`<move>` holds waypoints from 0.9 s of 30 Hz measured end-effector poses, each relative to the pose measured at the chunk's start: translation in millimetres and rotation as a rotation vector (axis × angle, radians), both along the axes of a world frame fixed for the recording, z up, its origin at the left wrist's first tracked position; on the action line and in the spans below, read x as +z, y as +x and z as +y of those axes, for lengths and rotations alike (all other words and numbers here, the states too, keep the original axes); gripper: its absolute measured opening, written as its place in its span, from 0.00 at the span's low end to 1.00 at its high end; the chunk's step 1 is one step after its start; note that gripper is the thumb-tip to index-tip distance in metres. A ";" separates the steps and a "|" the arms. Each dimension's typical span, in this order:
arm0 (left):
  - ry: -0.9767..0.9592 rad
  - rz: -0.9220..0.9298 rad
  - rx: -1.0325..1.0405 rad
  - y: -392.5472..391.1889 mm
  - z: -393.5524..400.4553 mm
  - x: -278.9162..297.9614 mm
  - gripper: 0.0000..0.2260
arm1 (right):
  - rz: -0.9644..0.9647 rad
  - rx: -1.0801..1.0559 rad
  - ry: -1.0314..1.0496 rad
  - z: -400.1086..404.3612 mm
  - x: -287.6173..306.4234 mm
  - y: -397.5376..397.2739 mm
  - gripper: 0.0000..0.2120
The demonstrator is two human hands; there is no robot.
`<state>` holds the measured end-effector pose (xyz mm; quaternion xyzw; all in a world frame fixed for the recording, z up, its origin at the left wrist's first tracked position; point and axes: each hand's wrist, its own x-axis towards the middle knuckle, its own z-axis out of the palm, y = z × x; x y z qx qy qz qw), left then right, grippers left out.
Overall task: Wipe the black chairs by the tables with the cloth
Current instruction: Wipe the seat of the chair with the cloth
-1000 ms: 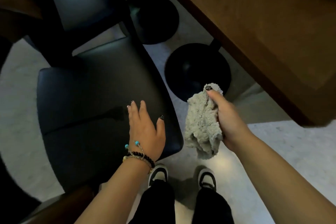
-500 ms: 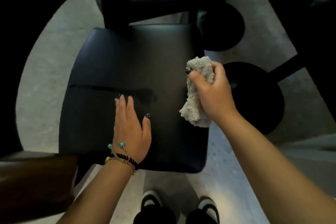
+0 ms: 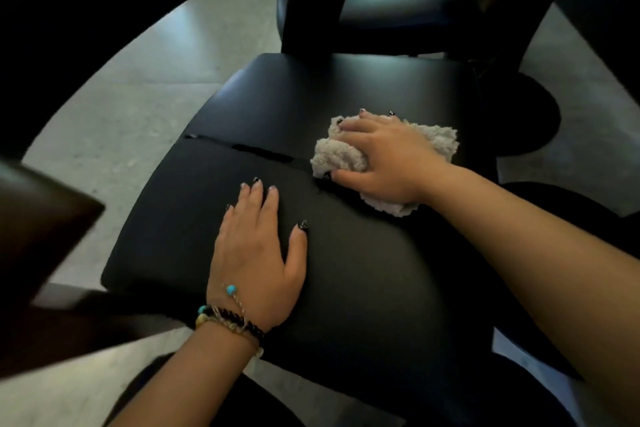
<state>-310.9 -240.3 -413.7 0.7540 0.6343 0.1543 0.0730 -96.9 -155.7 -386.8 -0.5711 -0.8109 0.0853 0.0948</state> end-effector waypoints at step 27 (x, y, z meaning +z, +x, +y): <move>0.169 -0.404 0.043 -2.2 -0.7 -7.1 0.26 | 0.145 0.317 -0.031 -49.5 10.9 -8.2 0.19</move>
